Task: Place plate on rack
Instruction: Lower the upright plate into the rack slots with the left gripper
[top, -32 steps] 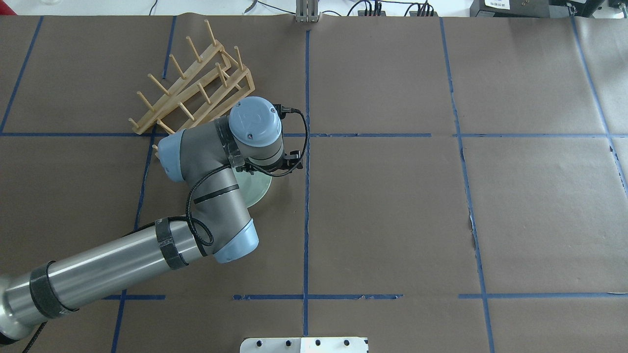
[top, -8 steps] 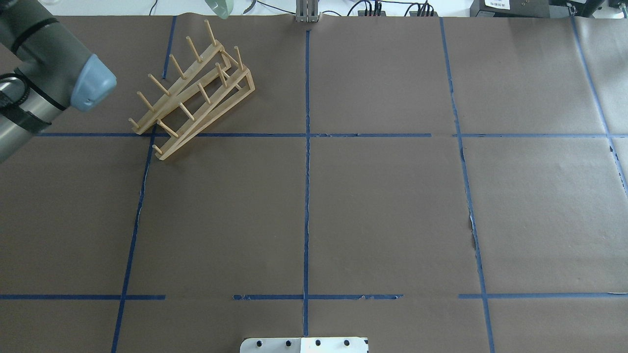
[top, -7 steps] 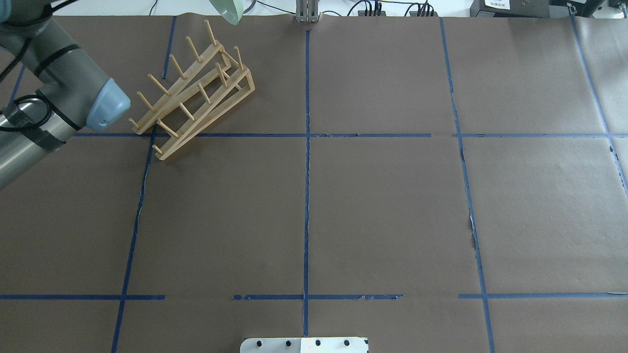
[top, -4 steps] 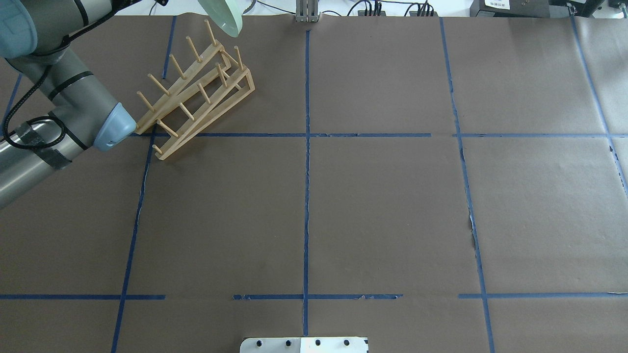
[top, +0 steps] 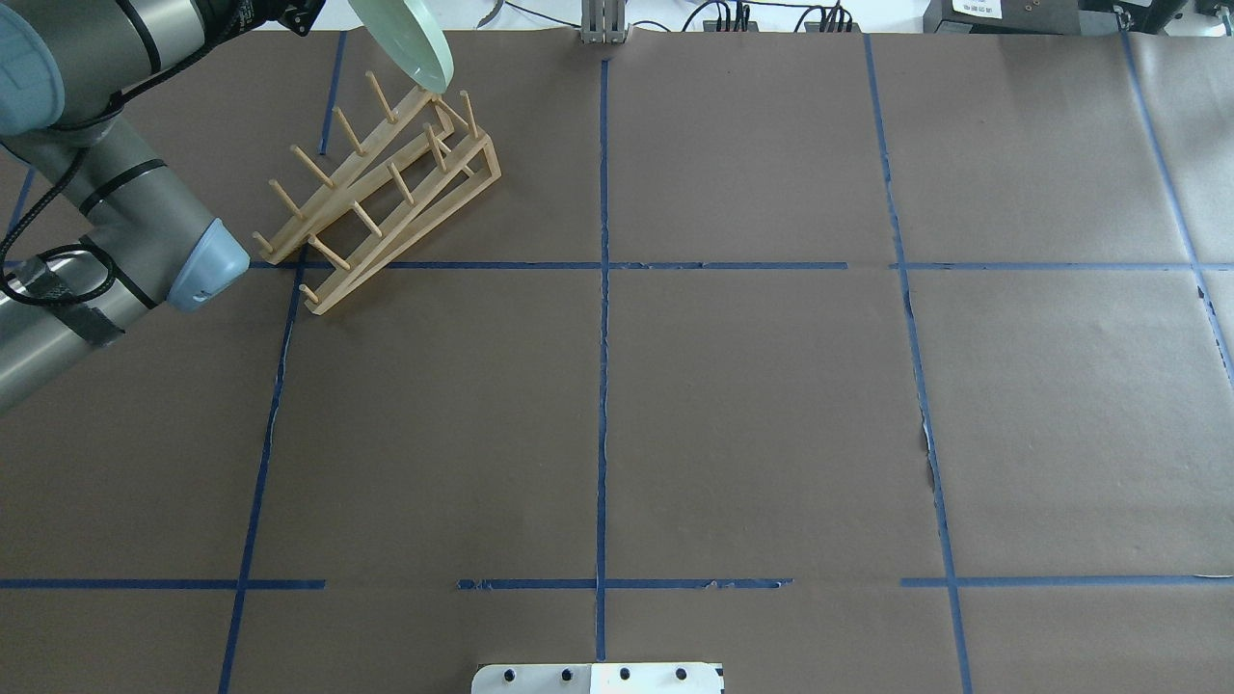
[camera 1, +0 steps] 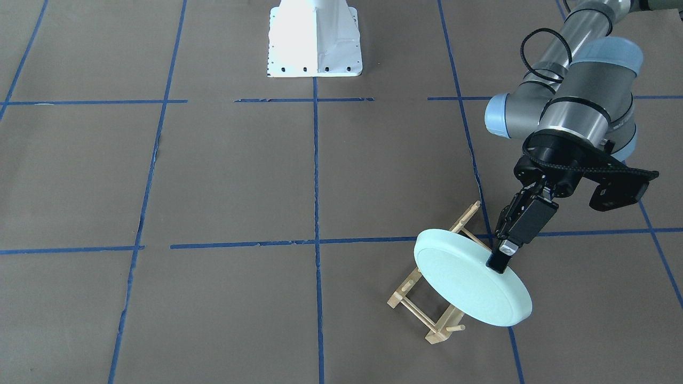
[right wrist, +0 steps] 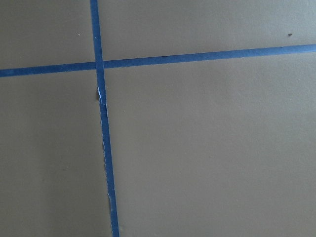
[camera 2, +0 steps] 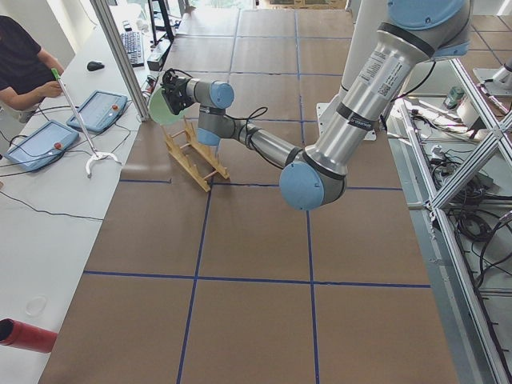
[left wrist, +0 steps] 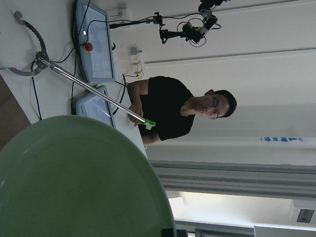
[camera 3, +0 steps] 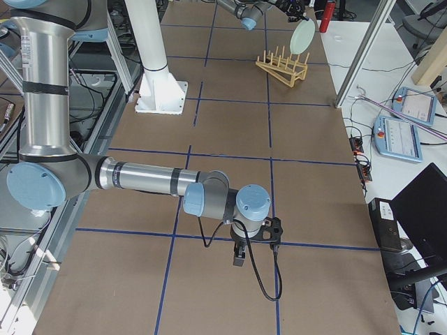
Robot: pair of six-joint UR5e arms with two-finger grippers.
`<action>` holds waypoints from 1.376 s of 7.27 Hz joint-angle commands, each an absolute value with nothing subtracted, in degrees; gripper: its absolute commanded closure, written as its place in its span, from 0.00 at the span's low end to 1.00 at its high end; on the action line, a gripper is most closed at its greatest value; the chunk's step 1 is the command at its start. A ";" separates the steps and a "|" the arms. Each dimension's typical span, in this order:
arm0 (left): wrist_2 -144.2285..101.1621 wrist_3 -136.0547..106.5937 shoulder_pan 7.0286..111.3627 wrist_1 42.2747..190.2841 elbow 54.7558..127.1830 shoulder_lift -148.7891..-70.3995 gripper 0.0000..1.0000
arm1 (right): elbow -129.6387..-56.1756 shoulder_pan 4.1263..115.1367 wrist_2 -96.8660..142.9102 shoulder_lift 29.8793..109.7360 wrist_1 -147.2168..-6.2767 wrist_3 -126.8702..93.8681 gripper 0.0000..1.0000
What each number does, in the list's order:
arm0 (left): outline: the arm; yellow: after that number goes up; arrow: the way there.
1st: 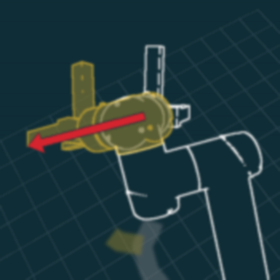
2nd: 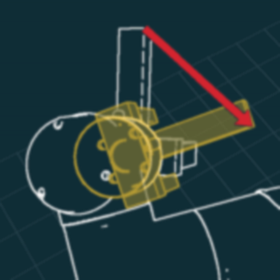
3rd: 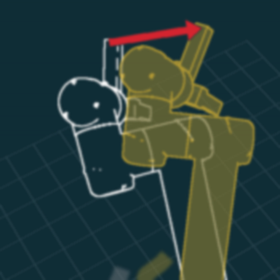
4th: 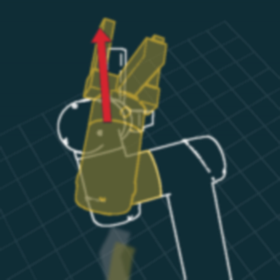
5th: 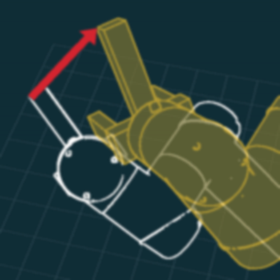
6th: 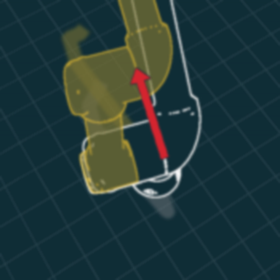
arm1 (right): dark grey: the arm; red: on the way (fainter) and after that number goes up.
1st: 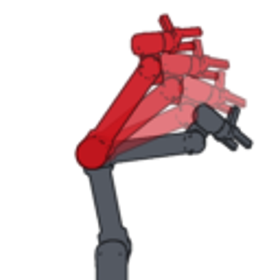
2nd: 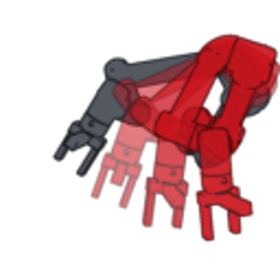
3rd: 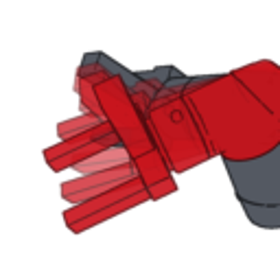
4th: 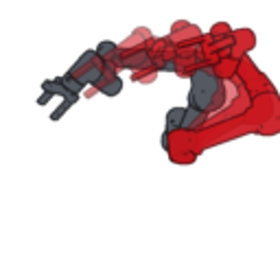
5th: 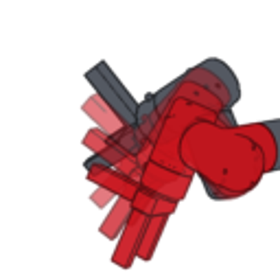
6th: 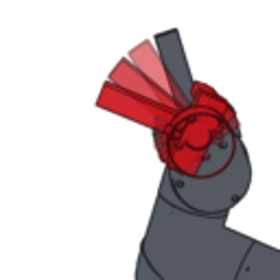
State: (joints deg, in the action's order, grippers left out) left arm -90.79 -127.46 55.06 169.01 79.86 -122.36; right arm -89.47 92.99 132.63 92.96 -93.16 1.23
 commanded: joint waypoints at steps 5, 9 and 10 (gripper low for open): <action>-90.44 -132.98 54.67 169.01 77.88 -122.08 1.00 | -89.47 92.99 132.63 92.99 -93.16 1.23 0.00; -88.61 -132.89 52.66 169.10 76.03 -122.17 1.00 | -89.47 92.99 132.63 92.99 -93.16 1.23 0.00; -87.46 -132.89 51.60 169.10 75.85 -122.08 1.00 | -89.47 92.99 132.63 92.99 -93.16 1.23 0.00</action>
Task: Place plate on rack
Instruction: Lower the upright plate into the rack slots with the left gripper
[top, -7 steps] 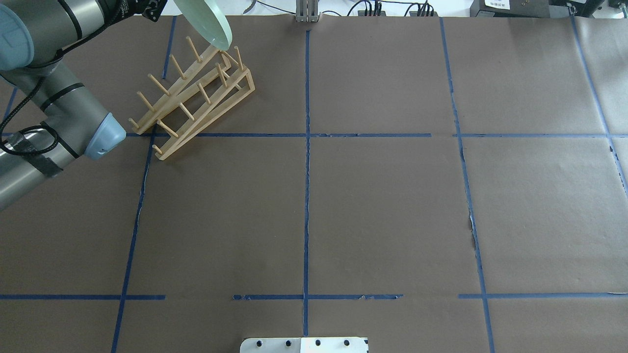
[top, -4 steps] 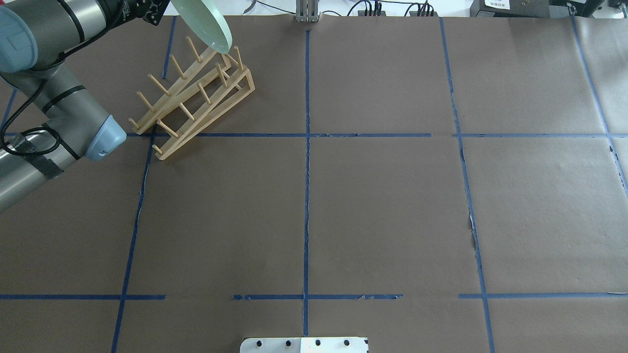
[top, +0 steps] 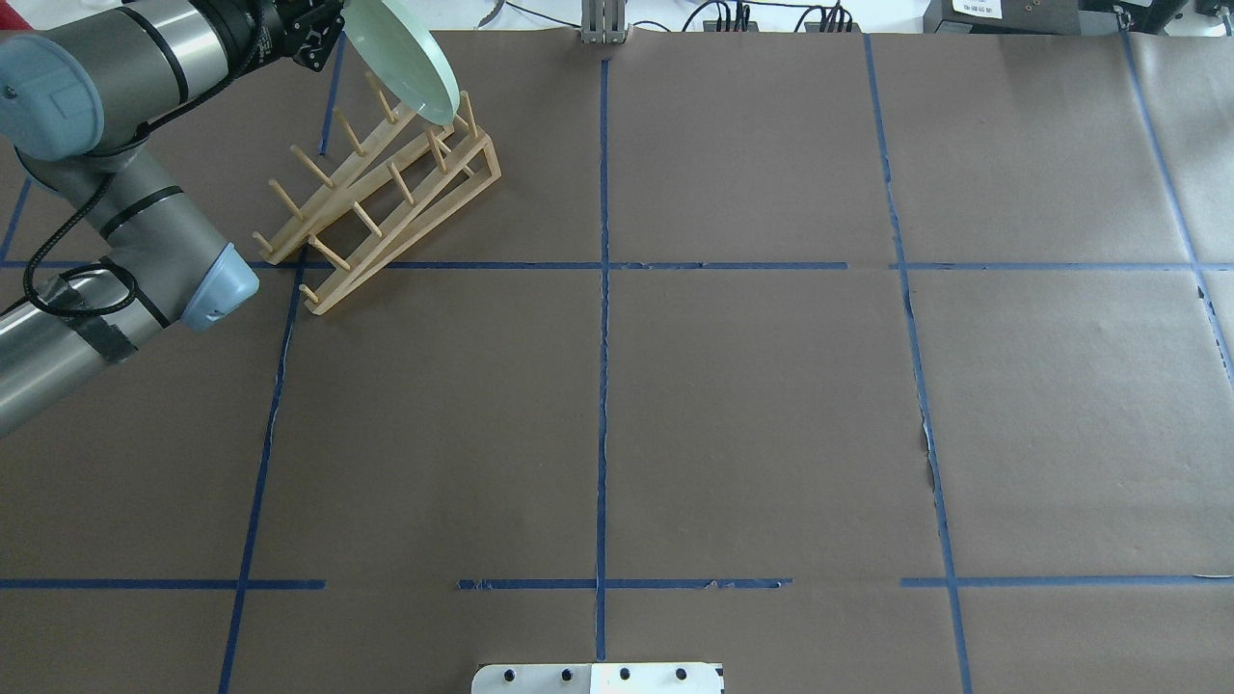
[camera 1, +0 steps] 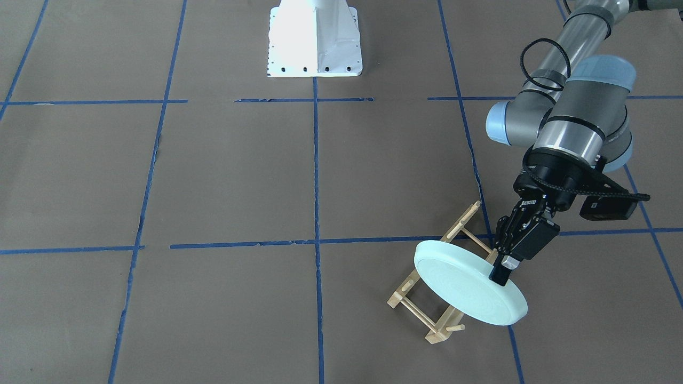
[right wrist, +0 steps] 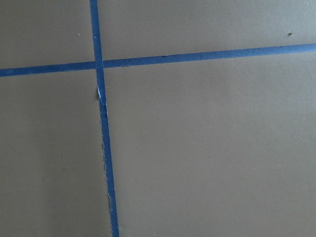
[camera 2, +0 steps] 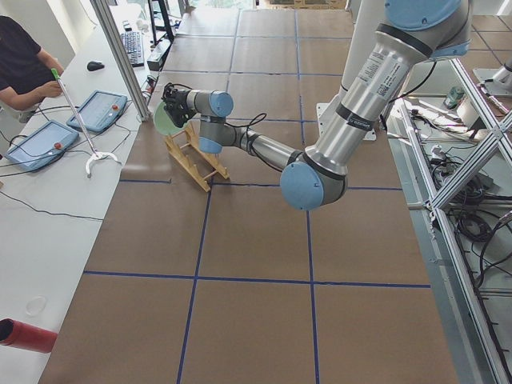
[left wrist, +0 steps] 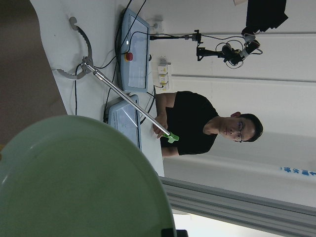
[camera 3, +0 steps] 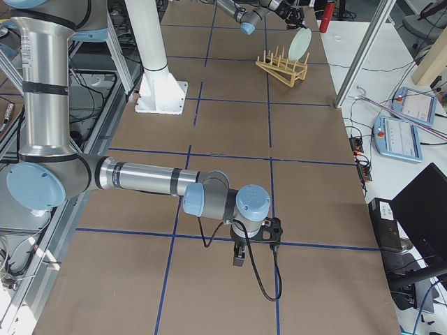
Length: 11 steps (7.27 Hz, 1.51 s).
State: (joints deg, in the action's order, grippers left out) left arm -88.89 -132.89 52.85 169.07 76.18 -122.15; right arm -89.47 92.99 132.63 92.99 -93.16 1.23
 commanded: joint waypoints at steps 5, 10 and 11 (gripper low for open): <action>-87.28 -132.80 50.89 169.19 73.30 -122.26 1.00 | -89.47 92.99 132.63 92.99 -93.16 1.23 0.00; -87.45 -124.50 50.45 168.66 72.77 -122.26 0.00 | -89.47 92.99 132.63 92.99 -93.16 1.23 0.00; -87.89 -123.41 50.54 168.66 72.95 -122.08 0.00 | -89.47 92.99 132.63 92.90 -93.16 1.23 0.00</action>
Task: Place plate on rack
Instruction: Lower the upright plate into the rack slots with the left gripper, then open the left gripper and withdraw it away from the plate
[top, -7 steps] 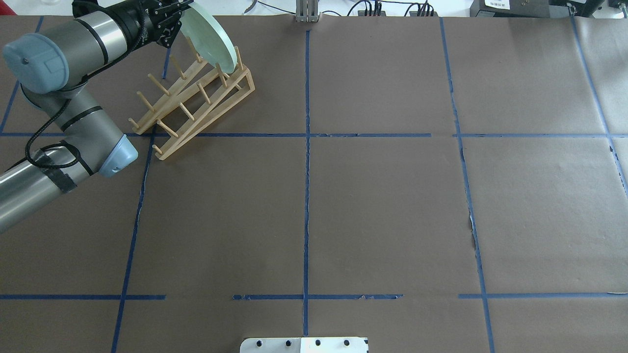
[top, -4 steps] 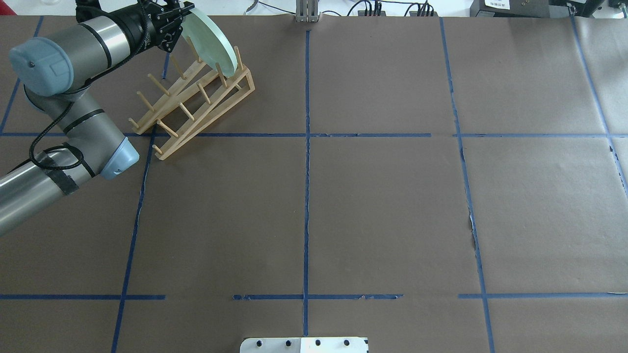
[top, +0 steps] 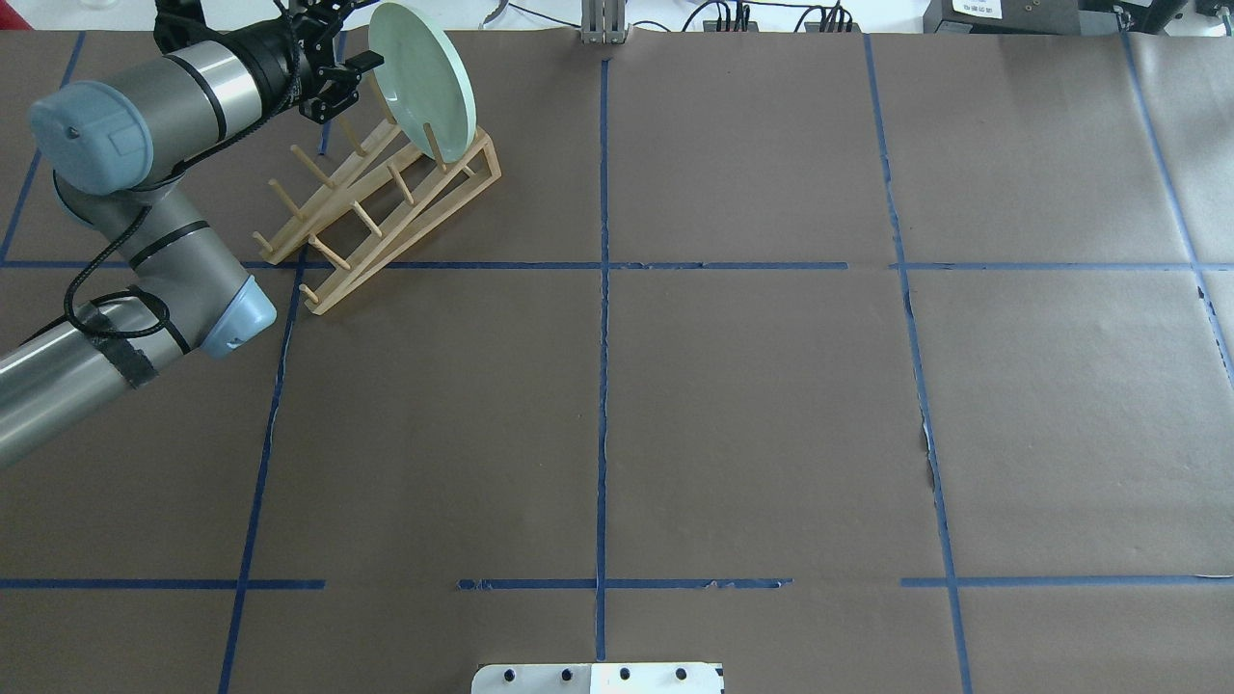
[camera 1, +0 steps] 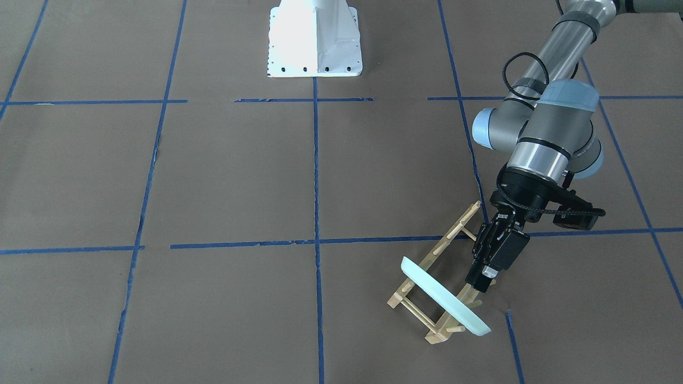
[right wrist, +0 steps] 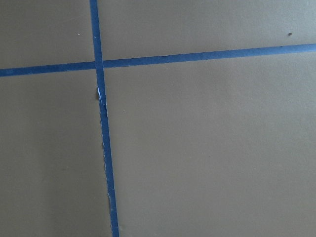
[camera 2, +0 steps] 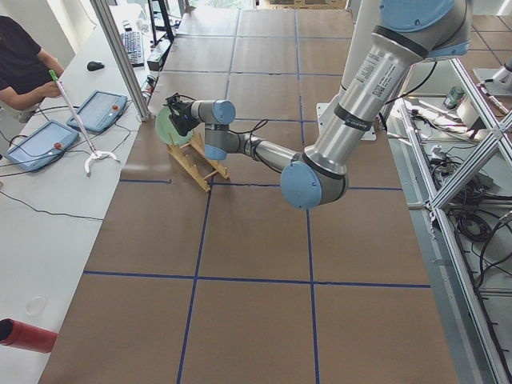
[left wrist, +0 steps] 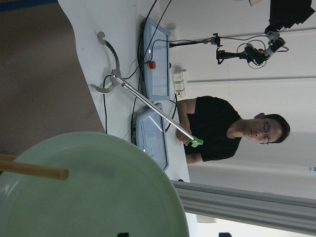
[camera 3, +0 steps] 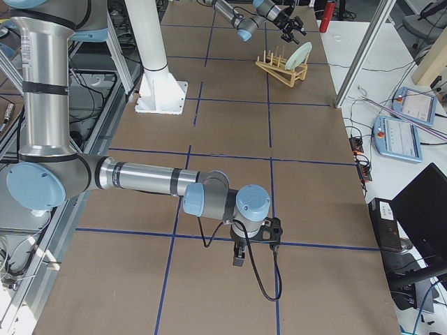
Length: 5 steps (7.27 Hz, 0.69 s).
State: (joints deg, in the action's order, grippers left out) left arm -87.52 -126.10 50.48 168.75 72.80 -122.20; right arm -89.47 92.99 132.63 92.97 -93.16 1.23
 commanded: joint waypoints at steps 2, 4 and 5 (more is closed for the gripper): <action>-93.73 -109.76 51.76 165.09 76.88 -120.86 0.00 | -89.47 92.99 132.63 92.99 -93.16 1.23 0.00; -101.23 -91.16 54.31 154.74 83.37 -118.40 0.00 | -89.47 92.99 132.63 92.90 -93.16 1.23 0.00; -101.34 -82.27 54.58 149.29 87.58 -116.39 0.00 | -89.47 92.99 132.63 92.99 -93.16 1.23 0.00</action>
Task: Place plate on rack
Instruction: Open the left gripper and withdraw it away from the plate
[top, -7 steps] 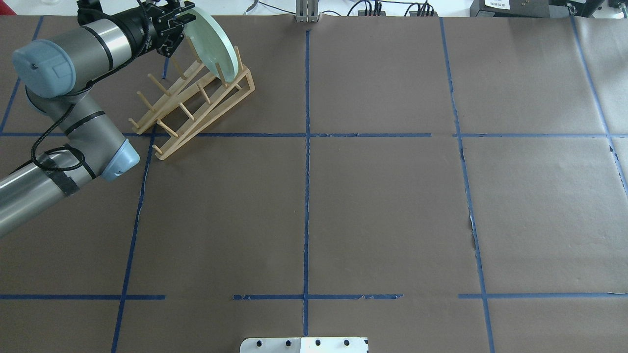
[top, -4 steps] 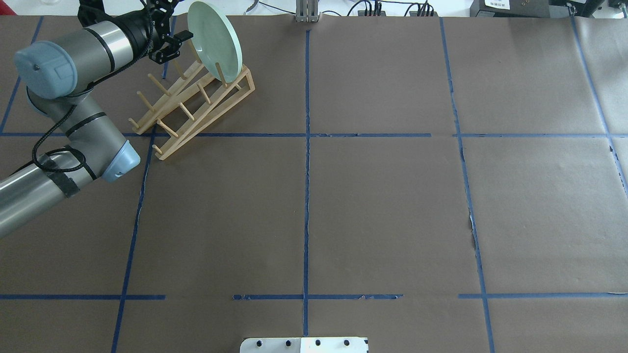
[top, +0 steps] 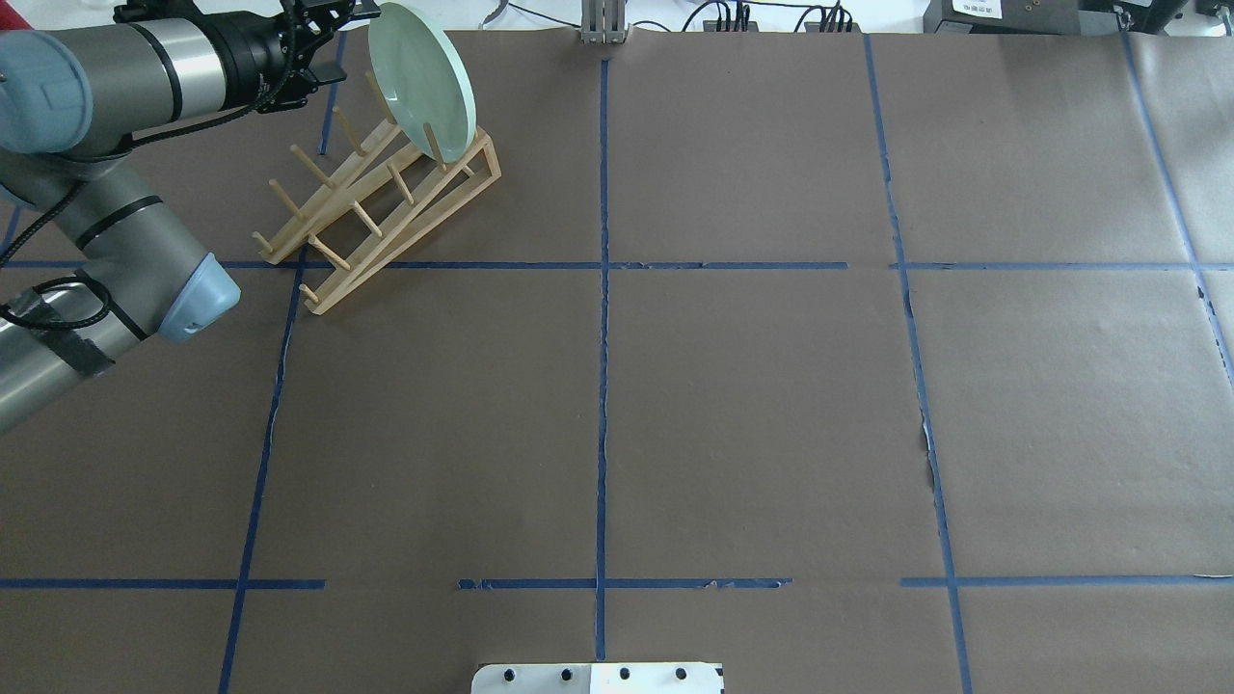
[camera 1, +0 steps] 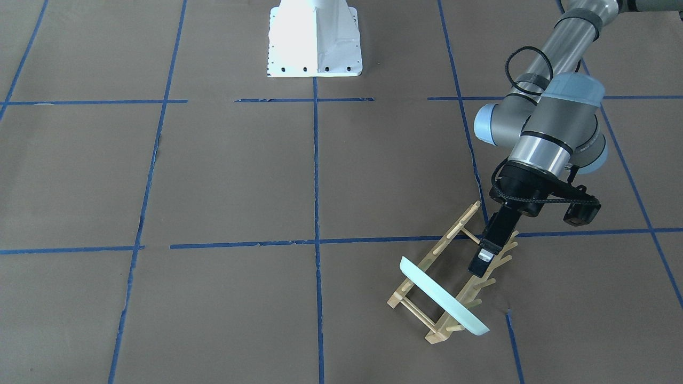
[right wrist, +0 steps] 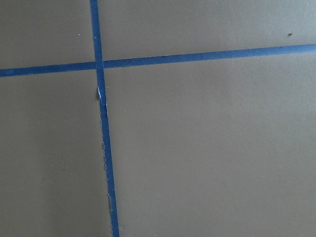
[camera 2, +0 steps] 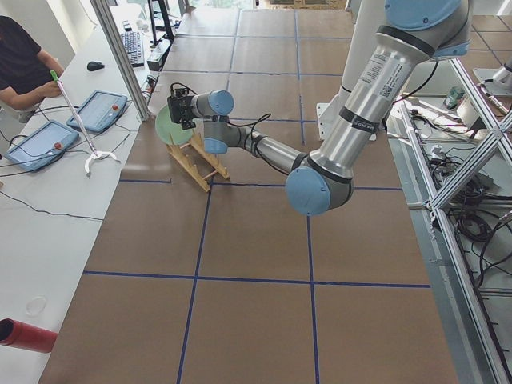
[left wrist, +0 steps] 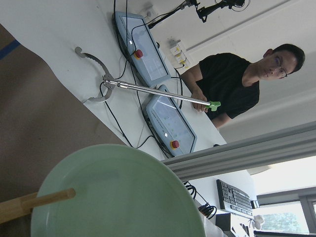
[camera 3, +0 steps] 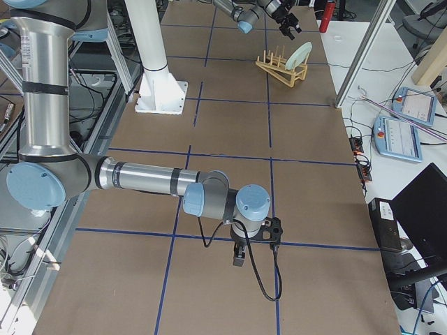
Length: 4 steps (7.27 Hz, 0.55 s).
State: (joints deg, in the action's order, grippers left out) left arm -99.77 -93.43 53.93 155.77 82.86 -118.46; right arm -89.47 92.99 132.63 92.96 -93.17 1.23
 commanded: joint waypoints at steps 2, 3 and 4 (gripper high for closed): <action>-104.21 -64.59 60.00 137.36 96.03 -112.50 0.00 | -89.47 92.99 132.63 92.90 -93.16 1.23 0.00; -104.93 -56.16 62.12 131.63 97.89 -112.50 0.00 | -89.47 92.99 132.63 92.99 -93.16 1.23 0.00; -105.20 -48.85 64.66 128.09 99.82 -110.59 0.00 | -89.47 92.99 132.63 92.99 -93.16 1.23 0.00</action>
